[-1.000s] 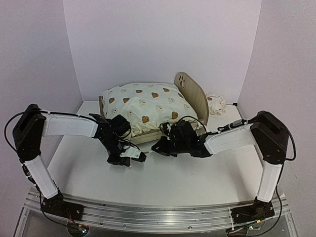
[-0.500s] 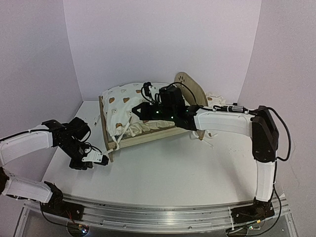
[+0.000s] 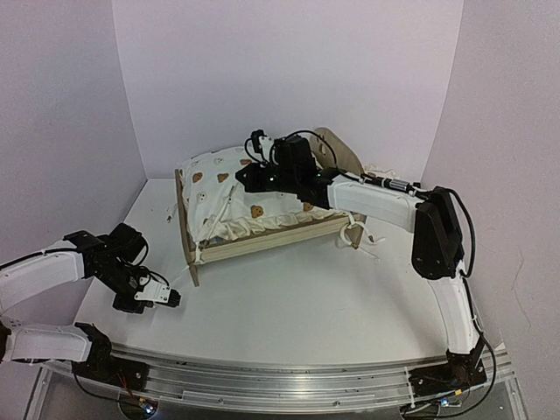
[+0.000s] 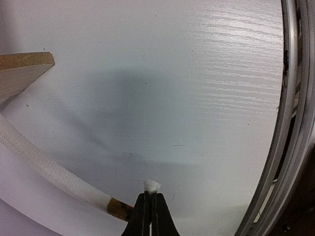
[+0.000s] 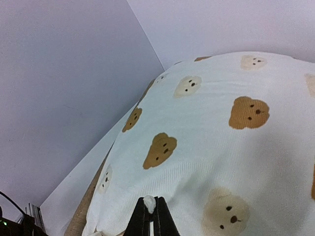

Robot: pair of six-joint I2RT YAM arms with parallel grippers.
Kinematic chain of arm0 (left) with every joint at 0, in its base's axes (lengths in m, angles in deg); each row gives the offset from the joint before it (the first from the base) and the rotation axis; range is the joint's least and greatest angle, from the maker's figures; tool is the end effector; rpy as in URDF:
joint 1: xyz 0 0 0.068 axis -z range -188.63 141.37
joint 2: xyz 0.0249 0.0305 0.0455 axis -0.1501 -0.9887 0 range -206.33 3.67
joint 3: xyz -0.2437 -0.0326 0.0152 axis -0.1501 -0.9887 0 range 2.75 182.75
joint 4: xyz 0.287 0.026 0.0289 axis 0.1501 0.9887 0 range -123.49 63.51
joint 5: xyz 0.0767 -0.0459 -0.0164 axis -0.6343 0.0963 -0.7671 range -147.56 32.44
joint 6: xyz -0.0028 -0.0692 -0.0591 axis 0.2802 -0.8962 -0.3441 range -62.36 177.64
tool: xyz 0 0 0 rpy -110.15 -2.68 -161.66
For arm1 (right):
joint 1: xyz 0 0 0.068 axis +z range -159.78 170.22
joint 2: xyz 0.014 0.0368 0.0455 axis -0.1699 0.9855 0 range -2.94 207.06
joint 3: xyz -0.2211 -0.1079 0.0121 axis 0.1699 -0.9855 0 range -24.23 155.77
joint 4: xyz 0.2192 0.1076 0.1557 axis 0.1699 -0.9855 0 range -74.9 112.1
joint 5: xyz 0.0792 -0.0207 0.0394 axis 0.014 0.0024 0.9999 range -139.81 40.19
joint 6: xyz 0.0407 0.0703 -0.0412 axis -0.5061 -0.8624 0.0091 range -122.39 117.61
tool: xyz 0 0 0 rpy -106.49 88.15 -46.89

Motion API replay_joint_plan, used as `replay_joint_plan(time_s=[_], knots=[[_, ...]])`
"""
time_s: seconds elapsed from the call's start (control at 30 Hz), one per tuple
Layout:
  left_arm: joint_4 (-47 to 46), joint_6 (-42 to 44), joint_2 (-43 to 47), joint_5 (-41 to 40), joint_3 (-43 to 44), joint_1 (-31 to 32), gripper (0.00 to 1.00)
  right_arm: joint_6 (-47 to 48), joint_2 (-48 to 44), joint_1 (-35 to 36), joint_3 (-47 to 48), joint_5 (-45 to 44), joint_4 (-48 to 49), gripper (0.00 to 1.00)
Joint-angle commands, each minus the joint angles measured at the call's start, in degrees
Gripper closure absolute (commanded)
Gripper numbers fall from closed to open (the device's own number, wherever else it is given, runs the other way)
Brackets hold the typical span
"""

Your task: Set up the pet bed

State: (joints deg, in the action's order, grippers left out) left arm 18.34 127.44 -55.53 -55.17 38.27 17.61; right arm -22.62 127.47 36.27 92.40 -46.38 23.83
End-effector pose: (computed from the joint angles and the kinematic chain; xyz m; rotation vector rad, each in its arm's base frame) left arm 0.1902 -0.0976 0.1108 2.1537 1.9274 0.0805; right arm 0.4174 0.4402 0.2540 -0.4616 1.8108 0.8730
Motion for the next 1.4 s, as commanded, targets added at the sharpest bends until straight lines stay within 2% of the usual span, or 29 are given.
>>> replay_joint_plan(time_s=[0.0,0.17,0.6,0.67,0.77,0.97,1.07,1.13,1.2,1.37], knots=[[6.7,2.0,1.8,-1.7,-1.6,-0.7,1.00,1.2,0.5,-5.6,6.6,-8.0,4.1,1.00],[7.3,2.5,1.9,-1.1,-1.4,-0.7,1.00,2.0,1.4,-6.4,10.6,-8.4,3.7,1.00],[7.7,4.8,5.6,-1.1,-5.7,-0.7,1.00,1.9,-0.3,-10.0,13.1,-8.3,0.9,1.00],[6.1,4.1,5.2,-0.3,-5.0,-0.7,1.00,1.1,-2.1,-9.8,9.6,-5.2,0.5,1.00],[1.4,0.4,3.2,4.3,-0.3,-0.7,1.00,2.9,-8.6,-6.6,-0.7,0.8,1.4,1.00],[-3.9,-2.1,-1.9,11.3,5.7,-0.6,0.98,6.0,-21.1,3.8,-21.0,14.4,2.2,1.00],[-3.0,0.8,-2.6,13.3,5.4,-0.6,0.90,4.9,-24.8,8.4,-28.6,19.7,1.9,1.00],[-2.3,2.6,-2.3,14.2,4.4,-0.6,0.88,4.7,-26.7,12.0,-33.6,20.4,1.9,1.00],[-1.6,4.1,-1.7,14.8,3.4,-0.6,0.83,3.9,-27.5,15.2,-37.5,21.0,1.9,1.00],[0.7,5.9,-0.9,15.4,2.6,-0.7,0.62,0.8,-20.6,22.9,-39.5,21.5,1.5,1.00]])
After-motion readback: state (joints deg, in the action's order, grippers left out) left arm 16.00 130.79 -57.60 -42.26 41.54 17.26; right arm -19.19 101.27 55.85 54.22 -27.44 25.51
